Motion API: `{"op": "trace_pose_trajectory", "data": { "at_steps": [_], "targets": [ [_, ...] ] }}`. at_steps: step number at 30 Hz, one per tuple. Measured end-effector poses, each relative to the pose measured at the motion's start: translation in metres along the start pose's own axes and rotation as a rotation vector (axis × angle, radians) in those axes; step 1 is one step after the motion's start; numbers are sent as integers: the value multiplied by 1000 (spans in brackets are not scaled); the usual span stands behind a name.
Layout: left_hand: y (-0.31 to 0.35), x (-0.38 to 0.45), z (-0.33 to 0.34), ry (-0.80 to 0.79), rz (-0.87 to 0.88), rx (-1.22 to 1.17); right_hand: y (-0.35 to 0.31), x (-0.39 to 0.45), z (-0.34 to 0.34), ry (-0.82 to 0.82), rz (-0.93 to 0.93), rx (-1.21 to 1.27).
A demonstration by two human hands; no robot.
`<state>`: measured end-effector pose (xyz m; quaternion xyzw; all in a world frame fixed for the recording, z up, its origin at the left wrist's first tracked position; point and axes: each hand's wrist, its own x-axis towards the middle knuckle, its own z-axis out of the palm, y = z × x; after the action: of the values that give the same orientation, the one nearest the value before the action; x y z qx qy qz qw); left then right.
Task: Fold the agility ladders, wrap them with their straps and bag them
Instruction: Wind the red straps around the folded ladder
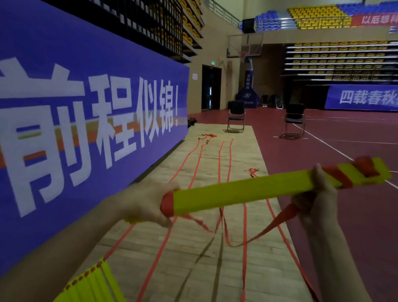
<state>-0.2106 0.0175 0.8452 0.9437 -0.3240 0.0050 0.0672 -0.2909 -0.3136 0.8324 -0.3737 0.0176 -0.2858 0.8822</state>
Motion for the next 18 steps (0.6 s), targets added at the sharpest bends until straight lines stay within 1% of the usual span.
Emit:
{"op": "trace_pose_trajectory", "data": {
  "at_steps": [1, 2, 4, 5, 6, 7, 9, 10, 11, 12, 13, 14, 15, 16, 18],
  "targets": [
    [-2, 1, 3, -102, 34, -155, -3, 0, 1, -42, -38, 12],
    [-2, 1, 6, -155, 73, -271, -6, 2, 1, -75, -63, 2],
    [0, 1, 14, -166, 109, -417, -11, 6, 1, -135, -52, -71],
    [2, 0, 17, -118, 101, -411, -12, 10, -1, -146, -12, -133],
    [3, -1, 19, -23, 79, -344, -14, 11, -3, -137, 45, -216],
    [6, -3, 18, 115, 47, -210, -13, 13, -5, -102, 100, -336],
    [12, -4, 23, 490, 23, 154, -7, 12, -8, -16, 175, -603],
    [15, -3, 26, 686, 54, 321, 0, 12, -10, 25, 194, -663],
    [17, -2, 29, 846, 108, 442, 7, 12, -11, 86, 191, -656],
    [18, 0, 31, 956, 170, 525, 13, 12, -12, 158, 179, -601],
    [20, 0, 32, 1012, 213, 561, 18, 12, -13, 215, 153, -526],
    [20, 0, 30, 1000, 227, 569, 21, 11, -12, 245, 125, -451],
    [21, -1, 26, 928, 205, 543, 23, 10, -12, 255, 102, -376],
    [21, 0, 22, 780, 155, 492, 22, 8, -10, 249, 78, -305],
    [16, -1, 17, 326, 47, 306, 21, 6, -9, 194, 9, -208]
  ]
}}
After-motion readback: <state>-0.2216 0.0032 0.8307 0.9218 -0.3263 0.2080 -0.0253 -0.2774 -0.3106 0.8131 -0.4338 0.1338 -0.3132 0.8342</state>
